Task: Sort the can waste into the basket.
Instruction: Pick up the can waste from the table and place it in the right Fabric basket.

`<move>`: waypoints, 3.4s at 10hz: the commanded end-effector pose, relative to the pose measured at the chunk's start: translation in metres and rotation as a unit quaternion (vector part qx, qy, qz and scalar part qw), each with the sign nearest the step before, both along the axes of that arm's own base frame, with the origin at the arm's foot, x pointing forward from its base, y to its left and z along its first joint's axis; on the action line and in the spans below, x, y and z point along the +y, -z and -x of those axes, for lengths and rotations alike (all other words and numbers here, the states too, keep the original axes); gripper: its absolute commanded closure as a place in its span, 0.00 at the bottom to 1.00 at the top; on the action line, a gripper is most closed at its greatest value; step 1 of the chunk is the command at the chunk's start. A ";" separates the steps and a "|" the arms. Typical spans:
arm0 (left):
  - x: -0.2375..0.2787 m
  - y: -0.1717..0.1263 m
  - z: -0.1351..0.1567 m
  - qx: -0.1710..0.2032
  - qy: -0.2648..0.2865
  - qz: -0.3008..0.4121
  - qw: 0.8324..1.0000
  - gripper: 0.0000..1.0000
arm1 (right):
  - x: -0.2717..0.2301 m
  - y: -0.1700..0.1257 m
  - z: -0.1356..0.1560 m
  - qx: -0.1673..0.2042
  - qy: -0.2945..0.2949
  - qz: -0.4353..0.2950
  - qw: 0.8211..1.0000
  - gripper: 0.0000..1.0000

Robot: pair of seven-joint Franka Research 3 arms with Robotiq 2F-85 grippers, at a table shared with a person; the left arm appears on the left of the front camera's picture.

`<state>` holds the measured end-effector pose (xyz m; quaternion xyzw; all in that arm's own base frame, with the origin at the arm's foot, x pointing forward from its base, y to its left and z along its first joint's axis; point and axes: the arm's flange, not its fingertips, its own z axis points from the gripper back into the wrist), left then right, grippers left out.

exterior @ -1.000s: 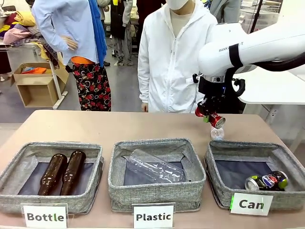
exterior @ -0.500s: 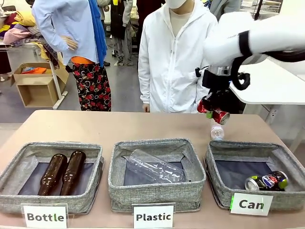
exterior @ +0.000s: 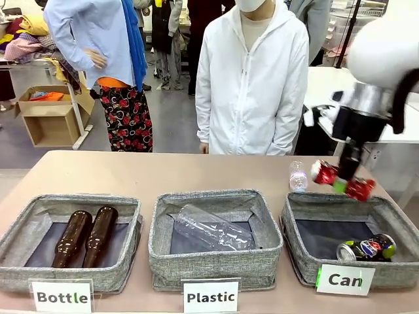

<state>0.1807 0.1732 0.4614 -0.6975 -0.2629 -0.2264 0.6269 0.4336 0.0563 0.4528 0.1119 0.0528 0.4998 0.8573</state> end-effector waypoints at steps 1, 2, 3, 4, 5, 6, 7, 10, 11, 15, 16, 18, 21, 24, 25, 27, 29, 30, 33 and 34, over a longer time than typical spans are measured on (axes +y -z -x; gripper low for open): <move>0.000 0.000 0.000 0.000 0.000 0.000 1.000 0.00 | -0.013 0.021 0.011 -0.020 0.000 -0.002 1.000 0.74; 0.001 0.002 0.001 0.000 0.006 0.000 1.000 0.00 | -0.018 0.029 0.017 -0.033 -0.004 -0.003 0.999 0.74; 0.002 0.003 0.002 0.002 0.003 0.001 1.000 0.00 | -0.019 0.033 0.017 -0.031 0.010 -0.004 0.999 0.74; -0.004 0.007 0.002 -0.006 -0.030 -0.053 0.998 0.00 | -0.018 0.036 0.015 -0.032 0.005 0.002 0.999 0.74; -0.017 0.011 -0.002 -0.005 -0.010 -0.093 0.996 0.00 | -0.014 0.040 0.010 -0.029 0.003 0.010 1.000 0.74; -0.040 0.017 -0.010 0.007 0.032 -0.134 0.990 0.00 | -0.010 0.045 0.005 -0.026 0.004 0.019 0.999 0.74; -0.061 0.026 -0.014 0.018 0.068 -0.162 0.984 0.00 | -0.006 0.049 0.003 -0.029 -0.006 0.033 0.999 0.74; -0.113 0.058 -0.029 0.056 0.118 -0.251 0.959 0.00 | -0.004 0.062 0.001 -0.046 -0.047 0.057 0.996 0.48; -0.117 0.069 -0.036 0.074 0.094 -0.286 0.951 0.00 | -0.002 0.066 0.001 -0.051 -0.053 0.072 0.995 0.15; -0.078 0.030 -0.046 0.047 0.111 -0.221 0.968 0.00 | -0.004 0.070 -0.002 -0.057 -0.054 0.069 0.994 0.00; -0.078 0.030 -0.046 0.047 0.111 -0.221 0.968 0.00 | -0.004 0.070 -0.004 -0.061 -0.047 0.055 0.996 0.00; -0.078 0.030 -0.046 0.047 0.111 -0.221 0.968 0.00 | -0.008 0.062 -0.002 -0.075 0.004 0.004 0.997 0.00; -0.078 0.030 -0.046 0.047 0.111 -0.221 0.968 0.00 | -0.049 0.035 0.015 -0.046 0.273 -0.255 0.926 0.00; -0.078 0.030 -0.046 0.047 0.111 -0.221 0.968 0.00 | -0.105 0.035 0.021 0.018 0.467 -0.528 0.709 0.00; -0.078 0.030 -0.046 0.047 0.111 -0.221 0.968 0.00 | -0.121 0.043 0.022 0.011 0.496 -0.594 0.633 0.00; -0.078 0.030 -0.046 0.047 0.111 -0.221 0.968 0.00 | -0.131 0.058 0.017 -0.010 0.536 -0.647 0.543 0.00; -0.078 0.030 -0.046 0.047 0.111 -0.221 0.968 0.00 | -0.133 0.039 0.026 0.063 0.375 -0.390 0.839 0.00; -0.078 0.030 -0.046 0.047 0.111 -0.221 0.968 0.00 | -0.133 0.039 0.026 0.063 0.375 -0.390 0.839 0.00; -0.078 0.030 -0.046 0.047 0.111 -0.221 0.968 0.00 | -0.133 0.039 0.026 0.063 0.375 -0.390 0.839 0.00; -0.078 0.030 -0.046 0.047 0.111 -0.221 0.968 0.00 | -0.133 0.039 0.026 0.063 0.375 -0.390 0.839 0.00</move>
